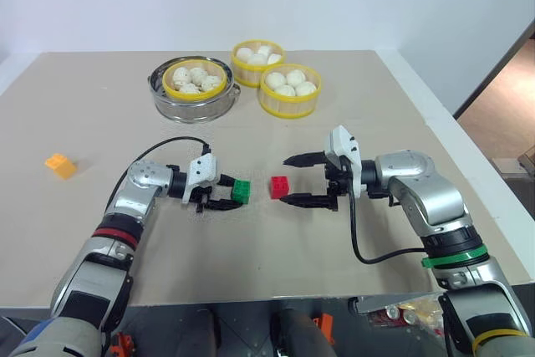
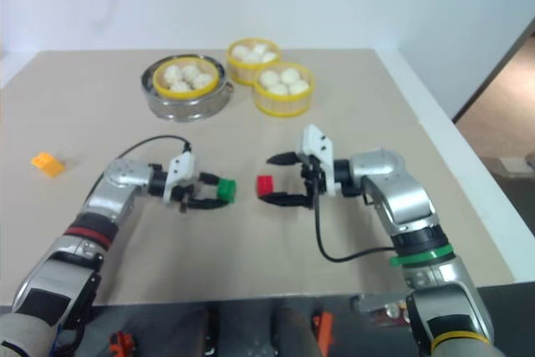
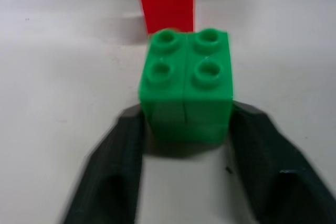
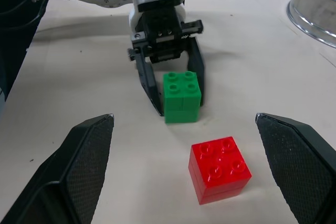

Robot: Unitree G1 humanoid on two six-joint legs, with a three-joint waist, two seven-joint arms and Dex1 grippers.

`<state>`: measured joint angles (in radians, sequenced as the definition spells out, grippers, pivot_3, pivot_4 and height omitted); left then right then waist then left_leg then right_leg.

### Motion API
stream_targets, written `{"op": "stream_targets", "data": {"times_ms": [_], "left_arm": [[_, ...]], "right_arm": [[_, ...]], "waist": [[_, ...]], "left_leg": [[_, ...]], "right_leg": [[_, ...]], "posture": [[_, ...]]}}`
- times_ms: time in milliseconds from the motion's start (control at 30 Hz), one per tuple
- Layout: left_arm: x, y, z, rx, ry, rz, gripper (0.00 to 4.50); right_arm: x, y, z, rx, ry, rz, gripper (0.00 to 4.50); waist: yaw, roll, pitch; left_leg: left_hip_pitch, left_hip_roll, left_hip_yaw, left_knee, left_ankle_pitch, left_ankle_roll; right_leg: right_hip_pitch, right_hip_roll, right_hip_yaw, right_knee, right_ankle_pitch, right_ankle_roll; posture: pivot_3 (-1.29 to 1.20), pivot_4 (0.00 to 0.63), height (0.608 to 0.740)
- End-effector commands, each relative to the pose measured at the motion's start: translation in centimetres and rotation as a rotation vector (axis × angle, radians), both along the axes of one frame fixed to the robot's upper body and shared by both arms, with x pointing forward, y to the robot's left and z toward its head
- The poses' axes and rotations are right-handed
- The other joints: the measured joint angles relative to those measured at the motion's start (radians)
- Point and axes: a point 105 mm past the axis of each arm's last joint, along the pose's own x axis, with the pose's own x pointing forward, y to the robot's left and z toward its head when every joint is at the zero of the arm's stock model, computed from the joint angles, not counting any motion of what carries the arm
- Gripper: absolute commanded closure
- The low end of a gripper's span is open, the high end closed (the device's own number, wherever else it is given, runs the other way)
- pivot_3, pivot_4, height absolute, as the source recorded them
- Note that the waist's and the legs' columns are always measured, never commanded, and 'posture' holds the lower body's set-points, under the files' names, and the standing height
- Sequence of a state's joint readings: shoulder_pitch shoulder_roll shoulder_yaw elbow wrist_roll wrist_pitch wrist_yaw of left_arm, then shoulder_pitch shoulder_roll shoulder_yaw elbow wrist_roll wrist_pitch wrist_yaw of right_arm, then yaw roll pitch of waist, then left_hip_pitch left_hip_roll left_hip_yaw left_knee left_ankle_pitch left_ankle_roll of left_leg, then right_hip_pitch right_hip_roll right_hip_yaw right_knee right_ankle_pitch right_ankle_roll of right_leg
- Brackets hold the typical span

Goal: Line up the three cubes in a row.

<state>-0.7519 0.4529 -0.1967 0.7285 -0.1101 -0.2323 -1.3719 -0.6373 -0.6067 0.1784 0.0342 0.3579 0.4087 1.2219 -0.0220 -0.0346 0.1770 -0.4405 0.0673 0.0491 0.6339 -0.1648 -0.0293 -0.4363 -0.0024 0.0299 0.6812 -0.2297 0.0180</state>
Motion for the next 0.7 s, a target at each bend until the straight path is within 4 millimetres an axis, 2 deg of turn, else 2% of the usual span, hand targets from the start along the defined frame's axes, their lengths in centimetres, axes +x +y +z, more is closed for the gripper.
{"op": "stream_targets", "data": {"times_ms": [33, 67, 100, 333, 567, 700], "left_arm": [[0.3, 0.5, 0.2, 0.027, -0.019, 0.008, 0.59], [0.3, 0.5, 0.3, 0.028, -0.024, 0.009, 0.12], [0.4, 0.6, 0.4, 0.028, -0.030, 0.010, 0.06], [0.2, 1.0, 2.1, -0.007, -0.061, 0.022, 0.06], [-0.3, 2.4, 2.2, -0.013, -0.072, 0.076, 0.06], [-0.6, 2.2, 1.5, 0.001, -0.074, 0.070, 0.06]], "right_arm": [[-0.1, -0.2, 1.0, 0.005, -0.053, 0.007, 0.00], [-0.1, -0.2, 1.0, 0.005, -0.054, 0.006, 0.00], [-0.1, -0.2, 1.0, 0.004, -0.054, 0.006, 0.00], [0.0, -0.2, 1.2, 0.013, -0.061, 0.002, 0.00], [0.2, 0.0, 1.4, 0.023, -0.068, 0.002, 0.00], [0.3, 0.1, 1.4, 0.020, -0.067, 0.009, 0.00]], "waist": [[0.000, 0.000, 0.000], [0.000, 0.000, 0.000], [0.000, 0.000, 0.000], [-0.001, 0.000, 0.000], [0.000, 0.000, 0.000], [0.000, 0.000, 0.000]], "left_leg": [[0.000, 0.000, 0.000, 0.000, 0.000, 0.000], [0.000, 0.000, 0.000, 0.000, 0.000, 0.000], [0.000, 0.000, 0.000, 0.000, 0.000, 0.000], [0.000, 0.000, 0.000, 0.000, 0.000, 0.000], [0.000, 0.000, 0.001, 0.000, 0.000, 0.000], [0.000, 0.000, 0.000, 0.000, 0.000, 0.000]], "right_leg": [[0.000, 0.000, 0.000, 0.000, 0.000, 0.000], [0.000, 0.000, 0.000, 0.000, 0.000, 0.000], [0.000, 0.000, 0.000, 0.000, 0.000, 0.000], [0.000, 0.000, 0.000, 0.000, 0.000, 0.000], [0.000, 0.000, 0.001, 0.000, 0.000, 0.000], [0.000, 0.000, 0.001, 0.000, 0.000, 0.000]], "posture": [[0.00, 0.150, 0.740], [0.00, 0.150, 0.740], [0.00, 0.150, 0.740], [0.00, 0.150, 0.740], [0.00, 0.150, 0.740], [0.00, 0.150, 0.740]]}}
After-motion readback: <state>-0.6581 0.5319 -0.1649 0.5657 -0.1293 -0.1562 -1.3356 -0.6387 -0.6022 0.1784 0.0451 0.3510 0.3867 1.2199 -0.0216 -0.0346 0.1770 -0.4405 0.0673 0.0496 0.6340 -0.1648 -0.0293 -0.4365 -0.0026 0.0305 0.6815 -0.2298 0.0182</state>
